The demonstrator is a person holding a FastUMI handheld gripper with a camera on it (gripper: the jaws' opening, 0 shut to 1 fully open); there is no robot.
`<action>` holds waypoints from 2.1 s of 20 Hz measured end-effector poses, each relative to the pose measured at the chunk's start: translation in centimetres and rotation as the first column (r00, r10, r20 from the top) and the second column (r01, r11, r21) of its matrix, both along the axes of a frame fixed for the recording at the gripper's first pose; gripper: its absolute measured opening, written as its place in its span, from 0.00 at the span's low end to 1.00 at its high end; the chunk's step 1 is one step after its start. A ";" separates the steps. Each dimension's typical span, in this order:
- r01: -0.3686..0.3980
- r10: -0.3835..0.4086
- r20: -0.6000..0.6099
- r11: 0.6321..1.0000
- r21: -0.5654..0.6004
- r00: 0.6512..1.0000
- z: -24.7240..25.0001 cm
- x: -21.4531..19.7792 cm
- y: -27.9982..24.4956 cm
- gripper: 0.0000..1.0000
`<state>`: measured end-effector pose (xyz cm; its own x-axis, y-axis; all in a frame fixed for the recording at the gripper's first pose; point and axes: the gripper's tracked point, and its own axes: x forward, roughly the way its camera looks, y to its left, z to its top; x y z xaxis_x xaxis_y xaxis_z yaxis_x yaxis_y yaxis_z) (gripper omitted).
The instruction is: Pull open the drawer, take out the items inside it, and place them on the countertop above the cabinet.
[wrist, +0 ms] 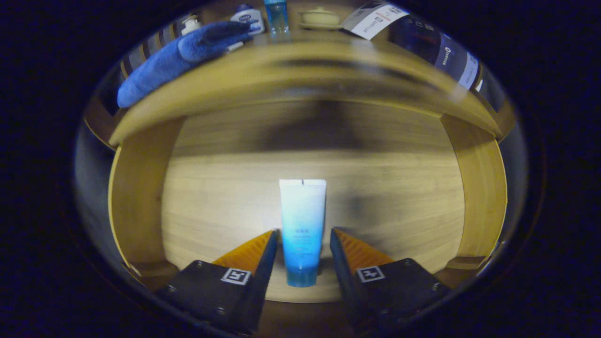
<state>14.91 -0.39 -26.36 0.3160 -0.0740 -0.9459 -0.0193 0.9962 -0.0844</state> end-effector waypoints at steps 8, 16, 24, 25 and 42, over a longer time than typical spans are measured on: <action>0.010 -0.031 0.147 0.990 0.144 0.989 4.1 0.3 1.5 0.45; -0.063 -0.076 0.495 0.964 0.258 0.866 13.9 0.5 2.5 0.45; -0.139 -0.050 0.810 0.977 0.160 0.584 26.8 1.3 0.9 0.45; -0.140 -0.039 0.843 0.981 0.135 0.536 28.8 1.3 0.7 0.45; -0.013 -0.067 0.852 0.996 0.087 0.520 22.0 11.5 -1.2 0.45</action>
<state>26.43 -1.63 -4.40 0.9731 -0.0424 -0.2263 0.0496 0.9984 0.0262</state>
